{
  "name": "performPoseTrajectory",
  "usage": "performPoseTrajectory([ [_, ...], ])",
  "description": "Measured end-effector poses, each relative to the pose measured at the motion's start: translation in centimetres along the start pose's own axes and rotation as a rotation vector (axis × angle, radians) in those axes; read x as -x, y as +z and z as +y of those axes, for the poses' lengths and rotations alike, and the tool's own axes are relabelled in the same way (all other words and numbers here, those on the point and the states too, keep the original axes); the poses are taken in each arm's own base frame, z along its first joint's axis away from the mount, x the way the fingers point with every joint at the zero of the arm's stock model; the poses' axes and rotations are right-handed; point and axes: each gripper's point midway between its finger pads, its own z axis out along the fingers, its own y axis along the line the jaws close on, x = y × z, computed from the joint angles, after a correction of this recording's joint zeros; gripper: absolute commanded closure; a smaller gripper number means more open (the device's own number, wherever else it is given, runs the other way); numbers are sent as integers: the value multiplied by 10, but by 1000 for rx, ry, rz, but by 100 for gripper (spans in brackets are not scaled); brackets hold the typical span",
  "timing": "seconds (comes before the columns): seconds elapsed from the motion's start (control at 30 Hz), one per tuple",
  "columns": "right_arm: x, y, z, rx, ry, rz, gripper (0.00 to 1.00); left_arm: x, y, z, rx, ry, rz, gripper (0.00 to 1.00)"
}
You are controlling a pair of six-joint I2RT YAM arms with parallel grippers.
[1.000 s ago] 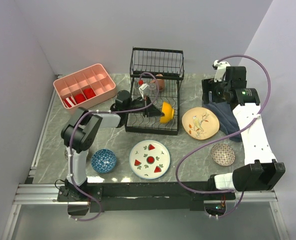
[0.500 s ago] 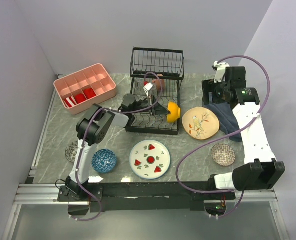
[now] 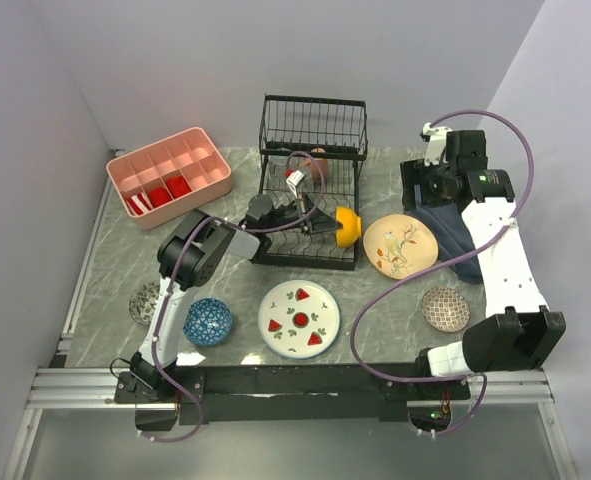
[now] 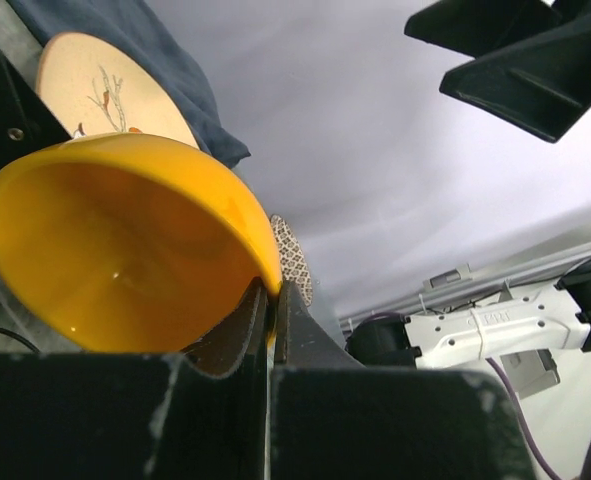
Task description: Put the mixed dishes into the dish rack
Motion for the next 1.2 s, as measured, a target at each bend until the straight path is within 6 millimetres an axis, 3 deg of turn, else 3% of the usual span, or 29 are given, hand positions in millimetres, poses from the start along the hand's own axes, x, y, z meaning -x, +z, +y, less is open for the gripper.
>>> performPoseTrajectory([
  [0.4, 3, 1, 2, 14, 0, -3, 10, 3, -9, 13, 42, -33, -24, 99],
  [0.53, 5, 2, 3, 15, -3, -5, 10, -10, -12, 22, 79, -81, 39, 99],
  [0.7, 6, 6, 9, 25, -17, 3, 10, -12, -12, 23, 76, -83, 87, 96],
  [0.77, 9, 9, 13, 31, -30, 4, 10, -12, -12, 23, 67, -81, 97, 67],
  [0.83, 13, 11, 18, 40, -45, 4, 10, -13, -13, 26, 65, -79, 100, 47],
  [0.9, 15, 12, 21, 44, -57, 4, 10, -16, -15, 34, 79, -86, 108, 41],
  [0.97, 15, 13, 23, 47, -64, 4, 9, -18, -16, 39, 94, -89, 113, 26],
  [1.1, 14, 13, 24, 52, -96, 10, 9, -15, -18, 46, 121, -56, 118, 21],
  [1.13, 13, 13, 24, 53, -107, 13, 9, -13, -19, 48, 131, -48, 116, 11],
  [1.2, 6, 13, 22, 56, -147, 24, 9, -4, -21, 49, 161, -24, 110, 11],
])
